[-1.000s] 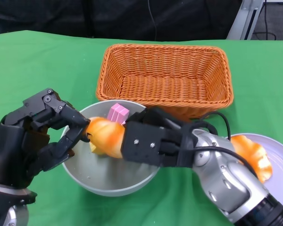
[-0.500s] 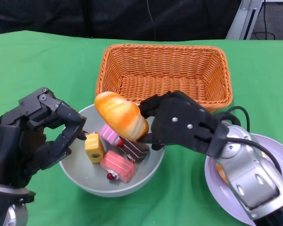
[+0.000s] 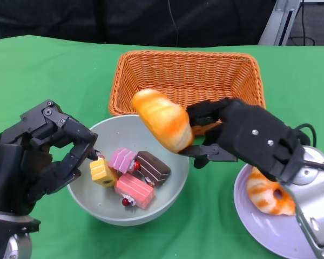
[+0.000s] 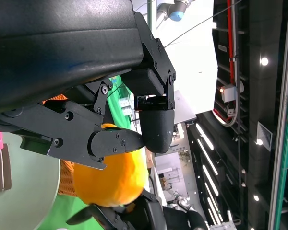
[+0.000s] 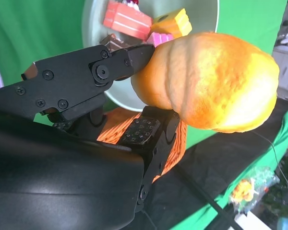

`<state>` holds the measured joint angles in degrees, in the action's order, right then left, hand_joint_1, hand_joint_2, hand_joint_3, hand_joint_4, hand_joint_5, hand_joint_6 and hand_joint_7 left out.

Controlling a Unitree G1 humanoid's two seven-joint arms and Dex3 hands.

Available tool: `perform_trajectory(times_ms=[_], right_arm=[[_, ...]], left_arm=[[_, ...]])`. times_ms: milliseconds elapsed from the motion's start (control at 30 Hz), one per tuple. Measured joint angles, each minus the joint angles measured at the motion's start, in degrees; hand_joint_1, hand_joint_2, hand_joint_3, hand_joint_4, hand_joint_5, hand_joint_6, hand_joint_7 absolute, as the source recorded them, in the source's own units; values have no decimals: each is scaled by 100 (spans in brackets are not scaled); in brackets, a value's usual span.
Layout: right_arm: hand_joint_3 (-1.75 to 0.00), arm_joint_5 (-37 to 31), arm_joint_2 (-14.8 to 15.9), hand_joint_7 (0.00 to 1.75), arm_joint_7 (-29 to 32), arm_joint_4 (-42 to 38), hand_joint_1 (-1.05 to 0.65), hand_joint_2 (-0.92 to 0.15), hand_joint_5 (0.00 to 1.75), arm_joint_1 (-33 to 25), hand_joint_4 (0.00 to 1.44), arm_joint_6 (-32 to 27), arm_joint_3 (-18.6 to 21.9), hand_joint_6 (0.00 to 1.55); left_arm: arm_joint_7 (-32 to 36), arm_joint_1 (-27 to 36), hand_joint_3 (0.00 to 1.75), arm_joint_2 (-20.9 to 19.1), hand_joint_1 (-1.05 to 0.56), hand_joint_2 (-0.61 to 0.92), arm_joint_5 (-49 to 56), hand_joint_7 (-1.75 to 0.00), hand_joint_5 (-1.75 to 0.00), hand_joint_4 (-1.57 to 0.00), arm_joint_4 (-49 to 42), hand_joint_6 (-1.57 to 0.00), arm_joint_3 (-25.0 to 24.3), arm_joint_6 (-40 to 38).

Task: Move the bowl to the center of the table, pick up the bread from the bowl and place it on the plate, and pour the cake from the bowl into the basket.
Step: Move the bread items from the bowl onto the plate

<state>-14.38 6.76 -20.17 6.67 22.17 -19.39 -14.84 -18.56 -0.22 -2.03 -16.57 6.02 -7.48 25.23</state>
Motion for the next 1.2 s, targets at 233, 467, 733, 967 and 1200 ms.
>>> perform_trajectory(times_ms=[233,467,733,967,1200], right_arm=[[-6,158,393,7,43,751,-25,-92,100,-608,100,394,509,113],[-6,290,745,7,137,1048,-21,-92,102,-1164,96,759,997,110],[-4,431,937,11,383,992,-20,-92,111,-1577,94,1711,1440,111],[-2,200,1107,16,860,521,-22,-92,108,-2019,97,2763,1698,112],[-1,3,1310,19,1201,17,-16,-91,106,-2373,99,3587,1955,109]], left_arm=[[-2,-1,38,-6,-16,92,-1,-120,-157,-74,-70,-77,-8,0],[-4,2,38,-39,-16,91,1,-124,-160,-74,-114,-76,-8,2],[-37,9,39,-60,-15,91,-32,-123,-158,-76,-150,-76,-7,2],[-101,12,38,-80,-16,91,-105,-125,-160,-76,-174,-76,-6,1],[-138,14,37,-160,-17,91,-130,-126,-161,-75,-232,-75,-23,1]])
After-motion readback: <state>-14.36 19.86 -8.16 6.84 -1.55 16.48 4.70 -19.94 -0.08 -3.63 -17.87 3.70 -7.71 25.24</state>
